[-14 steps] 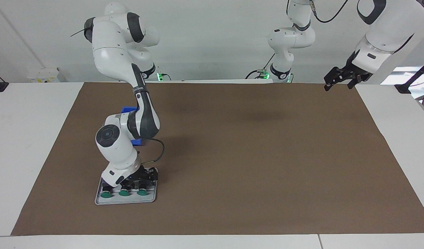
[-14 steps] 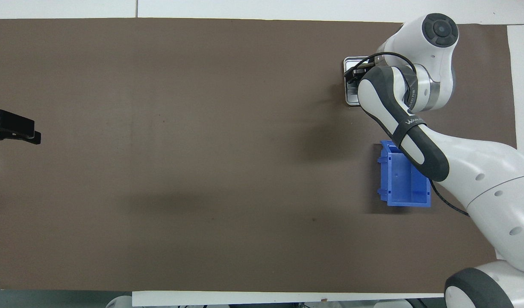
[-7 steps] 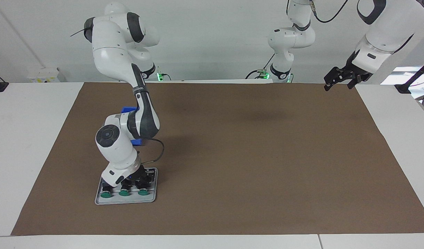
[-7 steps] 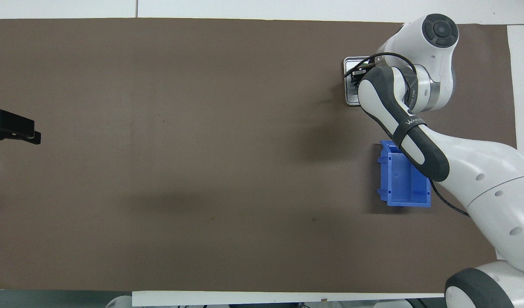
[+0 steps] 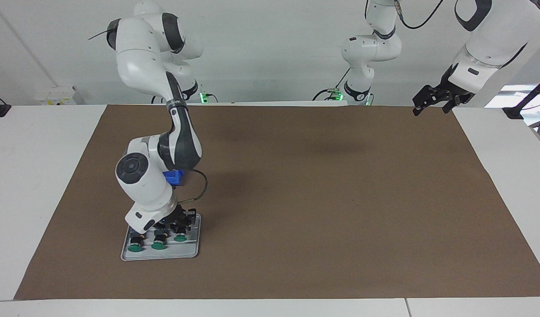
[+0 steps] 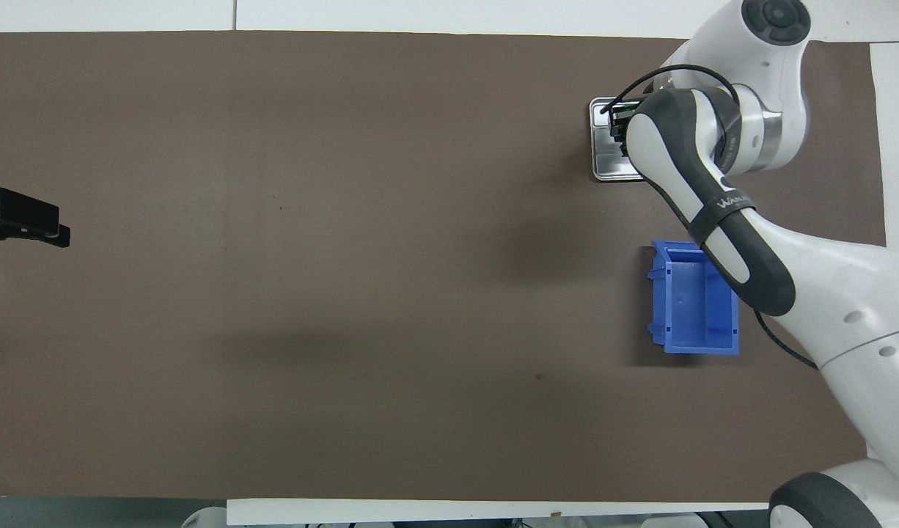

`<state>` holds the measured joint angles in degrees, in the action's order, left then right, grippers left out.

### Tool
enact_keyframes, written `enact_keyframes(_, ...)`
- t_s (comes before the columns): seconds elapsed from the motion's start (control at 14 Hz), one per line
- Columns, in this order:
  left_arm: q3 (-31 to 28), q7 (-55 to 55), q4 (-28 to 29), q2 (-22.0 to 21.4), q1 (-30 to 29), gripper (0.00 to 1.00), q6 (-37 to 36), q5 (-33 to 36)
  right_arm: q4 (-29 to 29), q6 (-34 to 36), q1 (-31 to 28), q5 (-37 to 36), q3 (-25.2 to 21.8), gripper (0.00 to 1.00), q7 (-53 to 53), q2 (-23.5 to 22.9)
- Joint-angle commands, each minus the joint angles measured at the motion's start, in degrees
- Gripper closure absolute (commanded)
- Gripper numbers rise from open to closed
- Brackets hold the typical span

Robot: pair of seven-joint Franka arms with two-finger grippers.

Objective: Place and press button with both arms
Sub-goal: 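Carry the green button to the table center and set it down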

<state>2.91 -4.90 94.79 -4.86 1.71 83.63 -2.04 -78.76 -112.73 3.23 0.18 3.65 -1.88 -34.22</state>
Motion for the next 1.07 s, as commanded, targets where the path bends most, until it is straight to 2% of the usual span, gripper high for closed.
enact_keyframes(0.0,0.16,0.42,1.36,-1.21,-0.75,0.00,0.40,-0.69,0.62,6.80,-0.07,0.08,-1.02,0.92,-5.20,3.71)
enact_keyframes(0.5,0.16,0.42,1.36,-1.21,-0.75,0.00,0.40,-0.69,-0.16,8.75,7.04,0.61,-2.60,0.91,-50.97,5.39)
enact_keyframes(0.71,0.16,0.42,1.36,-1.21,-0.75,0.00,0.40,-0.69,-0.78,8.32,11.78,1.05,-2.60,0.91,-70.47,5.66)
enact_keyframes(0.86,0.16,0.42,1.36,-1.21,-0.75,0.00,0.40,-0.69,-0.69,8.58,14.85,1.05,-2.51,0.91,-80.16,5.66)
enact_keyframes(1.0,0.16,0.42,1.36,-1.21,-0.75,0.00,0.40,-0.69,-0.78,8.06,16.80,1.13,-1.99,0.91,-85.55,5.75)
